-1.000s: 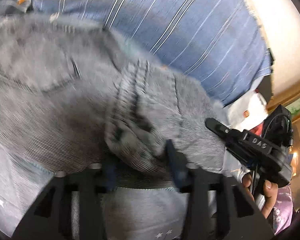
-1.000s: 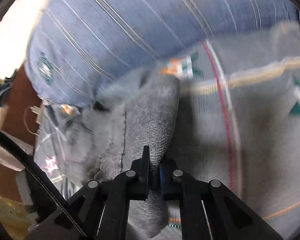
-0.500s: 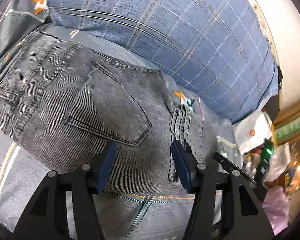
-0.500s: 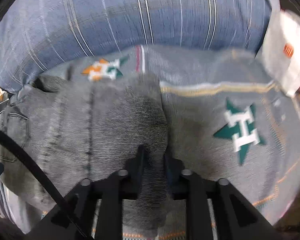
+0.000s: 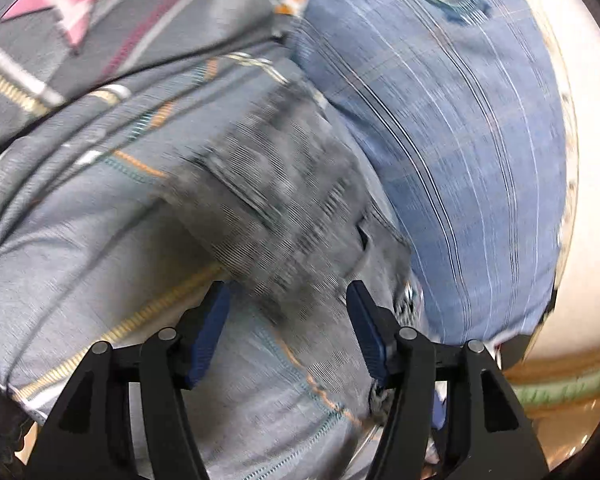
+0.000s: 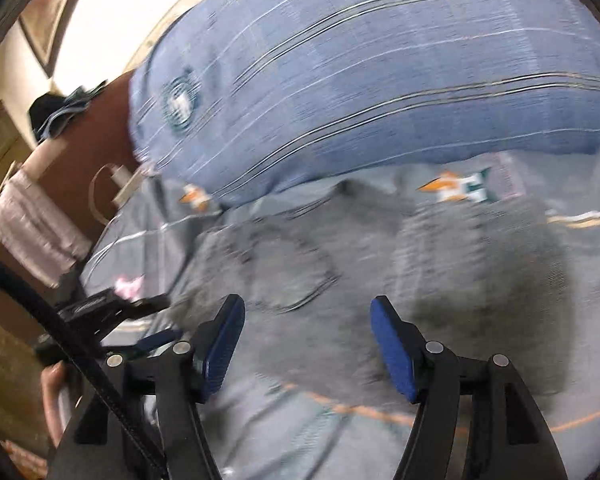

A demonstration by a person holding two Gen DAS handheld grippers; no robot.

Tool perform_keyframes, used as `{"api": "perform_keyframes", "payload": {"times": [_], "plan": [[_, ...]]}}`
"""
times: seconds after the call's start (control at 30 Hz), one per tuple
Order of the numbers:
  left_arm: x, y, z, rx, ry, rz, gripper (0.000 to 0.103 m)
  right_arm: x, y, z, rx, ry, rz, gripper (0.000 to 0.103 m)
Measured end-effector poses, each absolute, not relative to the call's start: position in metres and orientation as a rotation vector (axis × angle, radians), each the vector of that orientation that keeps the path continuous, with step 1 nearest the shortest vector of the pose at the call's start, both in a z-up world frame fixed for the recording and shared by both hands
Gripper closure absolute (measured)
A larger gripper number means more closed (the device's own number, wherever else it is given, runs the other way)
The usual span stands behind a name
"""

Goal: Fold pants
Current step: 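Open both grippers and lift away from the folded jeans, then grasp the folded jeans edge with the left gripper while the right gripper grasps beside it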

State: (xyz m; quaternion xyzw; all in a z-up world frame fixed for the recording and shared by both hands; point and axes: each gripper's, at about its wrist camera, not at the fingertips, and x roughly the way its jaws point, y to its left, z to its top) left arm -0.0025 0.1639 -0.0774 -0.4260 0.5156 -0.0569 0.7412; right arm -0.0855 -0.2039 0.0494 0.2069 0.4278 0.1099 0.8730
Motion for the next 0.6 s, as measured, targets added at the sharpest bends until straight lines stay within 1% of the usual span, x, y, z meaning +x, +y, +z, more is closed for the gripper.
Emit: {"api": "perform_keyframes", "payload": {"times": [0.1,0.23,0.4,0.43,0.47,0.5,0.53,0.57,0.6], "plan": [[0.003,0.167,-0.094,-0.949,1.172,-0.101,0.044,-0.083,-0.191,0.042,0.425,0.921,0.244,0.036],[0.009,0.161,-0.118,-1.044,1.225,-0.147,0.045,-0.088,-0.177,0.032,0.433,0.948,0.273,0.036],[0.021,0.166,-0.123,-1.057,1.136,-0.080,0.047,-0.085,-0.167,0.023,0.432,0.984,0.298,0.036],[0.022,0.168,-0.122,-1.046,1.120,-0.063,0.052,-0.083,-0.166,0.023,0.440,0.989,0.308,0.036],[0.024,0.169,-0.122,-1.037,1.117,-0.049,0.062,-0.081,-0.166,0.023,0.448,0.993,0.312,0.036],[0.027,0.169,-0.124,-1.025,1.128,-0.045,0.068,-0.077,-0.166,0.023,0.462,1.003,0.321,0.034],[0.027,0.168,-0.124,-1.017,1.132,-0.051,0.078,-0.071,-0.165,0.022,0.477,1.020,0.332,0.034],[0.028,0.167,-0.123,-1.001,1.125,-0.059,0.083,-0.066,-0.164,0.022,0.488,1.034,0.341,0.034],[0.027,0.164,-0.118,-0.971,1.112,-0.058,0.083,-0.060,-0.162,0.021,0.498,1.048,0.354,0.034]]}}
